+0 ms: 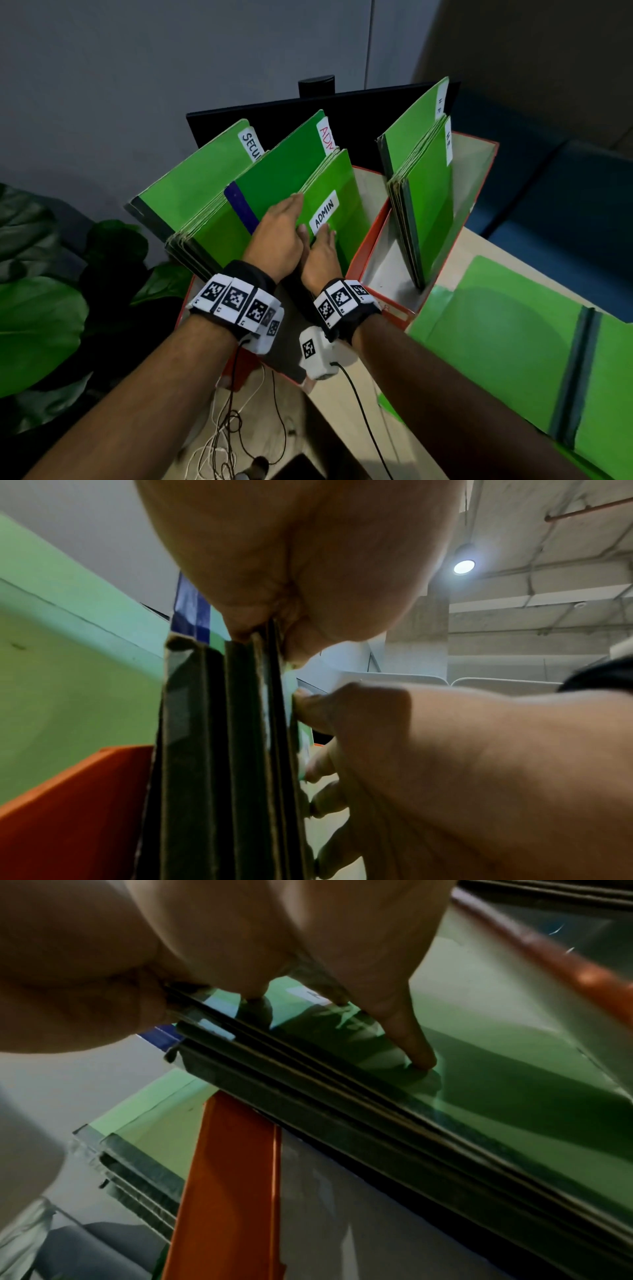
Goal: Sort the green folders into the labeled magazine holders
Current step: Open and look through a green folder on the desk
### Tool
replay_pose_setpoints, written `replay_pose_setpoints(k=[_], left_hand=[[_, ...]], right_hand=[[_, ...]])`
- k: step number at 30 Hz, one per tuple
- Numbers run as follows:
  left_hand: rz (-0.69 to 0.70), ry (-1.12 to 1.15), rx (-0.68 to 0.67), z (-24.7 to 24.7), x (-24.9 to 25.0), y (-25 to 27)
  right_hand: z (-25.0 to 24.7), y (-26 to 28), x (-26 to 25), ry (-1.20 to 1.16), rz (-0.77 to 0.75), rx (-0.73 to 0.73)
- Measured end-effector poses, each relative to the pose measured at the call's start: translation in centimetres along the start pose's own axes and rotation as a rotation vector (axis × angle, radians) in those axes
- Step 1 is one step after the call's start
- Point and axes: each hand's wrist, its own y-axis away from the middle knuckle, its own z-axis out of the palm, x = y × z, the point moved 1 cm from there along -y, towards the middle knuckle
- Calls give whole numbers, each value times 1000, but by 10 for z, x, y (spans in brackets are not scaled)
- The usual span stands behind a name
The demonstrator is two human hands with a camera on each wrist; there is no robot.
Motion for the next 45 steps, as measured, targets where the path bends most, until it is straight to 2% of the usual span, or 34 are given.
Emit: replay_pose_setpoints(k=[5,10,14,16,18,21,24,29,31,33,35,36,40,43,45], left_hand=[[-26,-277,43,3,1,3],[-58,-427,9,-4,12,3],[-46,-375,27,-4,42,5],[34,-285,78,5,63,6],[170,-137,85,22,85,6],[380,118,-52,58,119,11],[505,217,-186,109,144,22],[554,204,-396,198,180,55],[575,149,-496,228,188,71],[574,81,-595,254,191,85],[574,2,-680,275,190,98],[579,-33,-705,285,187,103],[582,-192,-825,311,173,126],[585,-340,-936,318,163,143],[615,-432,-909,319,159,153]], right_hand=[[-2,-2,0,39,8,-54],[-12,-6,2,172,-40,-87],[-53,13,-2,182,-239,-129],[-82,23,6,100,-294,-125],[-116,34,29,47,-319,-77],[-179,62,92,66,-305,130],[-243,99,168,298,-55,259],[-306,169,276,631,316,229],[-314,197,306,704,424,135],[-314,222,327,725,512,-31],[-309,241,341,766,533,-153],[-307,249,346,804,516,-168],[-299,272,348,914,394,-90],[-291,281,350,952,404,-110],[-290,286,353,984,378,-108]])
